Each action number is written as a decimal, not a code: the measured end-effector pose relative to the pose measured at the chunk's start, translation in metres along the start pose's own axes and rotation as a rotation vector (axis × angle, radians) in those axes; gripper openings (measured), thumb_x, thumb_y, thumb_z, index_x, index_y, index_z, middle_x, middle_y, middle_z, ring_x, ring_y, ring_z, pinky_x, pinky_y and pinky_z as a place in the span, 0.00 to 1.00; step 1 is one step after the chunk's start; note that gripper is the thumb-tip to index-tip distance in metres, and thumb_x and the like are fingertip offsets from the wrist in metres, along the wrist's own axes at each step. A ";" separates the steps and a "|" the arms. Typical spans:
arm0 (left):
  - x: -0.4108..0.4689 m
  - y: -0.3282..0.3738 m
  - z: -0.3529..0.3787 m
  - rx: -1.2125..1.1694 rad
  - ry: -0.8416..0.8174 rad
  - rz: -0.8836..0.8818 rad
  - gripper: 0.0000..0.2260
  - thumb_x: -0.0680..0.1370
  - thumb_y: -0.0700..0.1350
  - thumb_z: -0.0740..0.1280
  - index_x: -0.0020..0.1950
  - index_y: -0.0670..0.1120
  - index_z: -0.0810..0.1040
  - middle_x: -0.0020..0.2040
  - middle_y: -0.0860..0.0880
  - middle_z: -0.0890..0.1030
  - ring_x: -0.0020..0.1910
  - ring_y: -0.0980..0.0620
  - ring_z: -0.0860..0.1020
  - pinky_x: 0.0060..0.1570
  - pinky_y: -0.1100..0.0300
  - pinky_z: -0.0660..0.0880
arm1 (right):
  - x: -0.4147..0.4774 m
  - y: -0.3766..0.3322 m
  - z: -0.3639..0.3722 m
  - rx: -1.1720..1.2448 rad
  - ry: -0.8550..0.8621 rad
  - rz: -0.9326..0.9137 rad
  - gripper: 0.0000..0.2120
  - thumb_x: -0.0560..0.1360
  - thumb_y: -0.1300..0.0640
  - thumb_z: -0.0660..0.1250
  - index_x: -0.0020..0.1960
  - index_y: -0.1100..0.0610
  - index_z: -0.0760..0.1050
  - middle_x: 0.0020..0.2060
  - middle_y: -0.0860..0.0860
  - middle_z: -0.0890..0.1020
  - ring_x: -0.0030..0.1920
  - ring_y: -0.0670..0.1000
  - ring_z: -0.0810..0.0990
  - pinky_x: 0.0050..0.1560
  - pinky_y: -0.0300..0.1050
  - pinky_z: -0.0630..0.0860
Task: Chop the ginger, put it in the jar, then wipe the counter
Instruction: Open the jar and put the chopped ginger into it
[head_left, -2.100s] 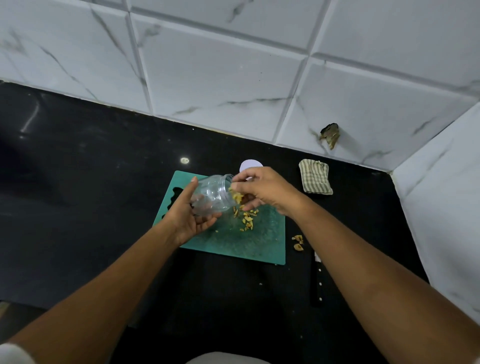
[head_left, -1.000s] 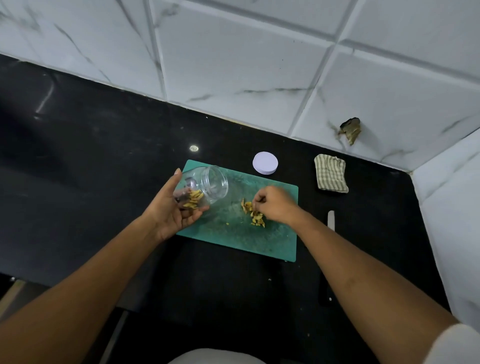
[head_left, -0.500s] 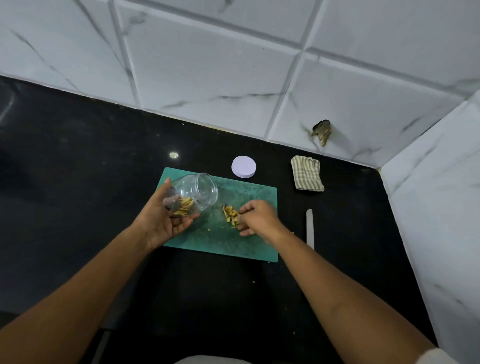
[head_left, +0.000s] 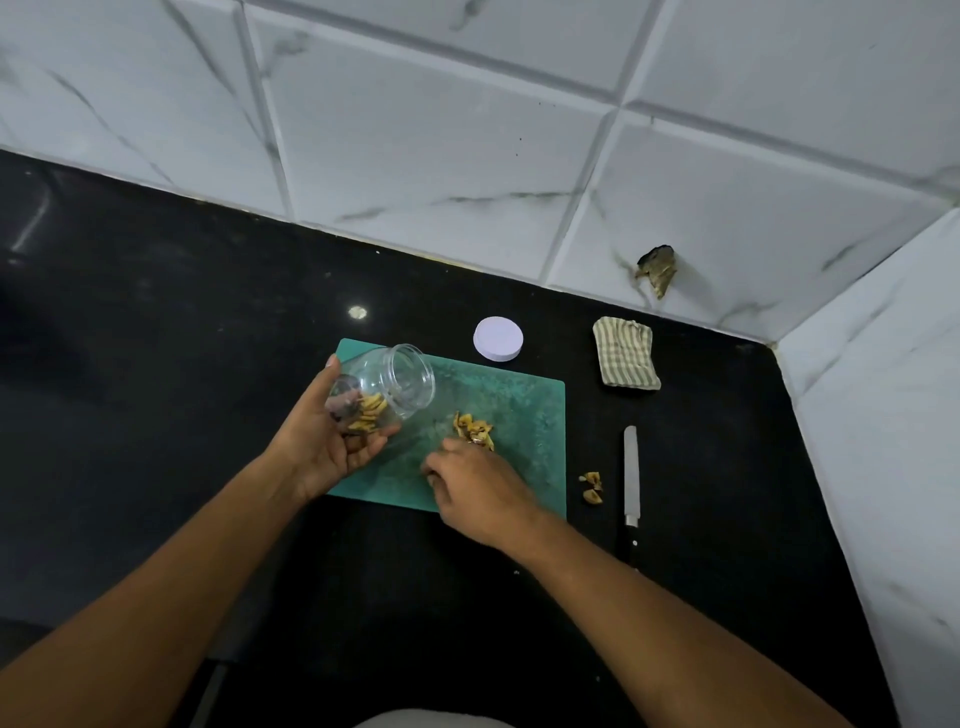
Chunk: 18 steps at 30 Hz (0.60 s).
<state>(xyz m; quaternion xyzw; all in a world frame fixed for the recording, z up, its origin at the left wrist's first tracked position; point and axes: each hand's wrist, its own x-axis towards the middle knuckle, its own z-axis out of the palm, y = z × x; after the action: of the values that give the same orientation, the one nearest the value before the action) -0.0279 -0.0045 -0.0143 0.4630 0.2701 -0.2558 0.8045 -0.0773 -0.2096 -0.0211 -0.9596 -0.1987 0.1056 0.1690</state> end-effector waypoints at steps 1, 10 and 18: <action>0.000 0.000 0.000 0.000 -0.002 0.000 0.36 0.76 0.71 0.63 0.68 0.42 0.76 0.58 0.38 0.83 0.49 0.44 0.85 0.37 0.58 0.83 | 0.001 0.000 0.001 -0.024 -0.011 -0.005 0.10 0.82 0.58 0.63 0.58 0.58 0.80 0.52 0.52 0.77 0.53 0.54 0.78 0.54 0.54 0.79; -0.004 0.005 -0.008 -0.004 0.003 0.023 0.35 0.75 0.72 0.64 0.65 0.42 0.78 0.59 0.39 0.82 0.52 0.44 0.84 0.38 0.58 0.83 | 0.029 0.040 -0.035 0.058 0.124 0.189 0.11 0.82 0.58 0.63 0.61 0.53 0.82 0.55 0.50 0.78 0.56 0.53 0.78 0.56 0.48 0.76; -0.004 0.005 -0.007 0.000 0.019 0.035 0.33 0.76 0.71 0.63 0.61 0.43 0.79 0.58 0.38 0.82 0.55 0.43 0.83 0.40 0.58 0.83 | 0.042 0.050 -0.030 -0.236 -0.074 -0.081 0.22 0.81 0.60 0.62 0.75 0.57 0.71 0.71 0.53 0.73 0.69 0.58 0.72 0.69 0.58 0.72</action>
<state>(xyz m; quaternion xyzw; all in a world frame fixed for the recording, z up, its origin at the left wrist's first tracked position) -0.0285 0.0049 -0.0115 0.4701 0.2694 -0.2372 0.8063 -0.0144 -0.2437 -0.0170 -0.9594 -0.2544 0.1099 0.0518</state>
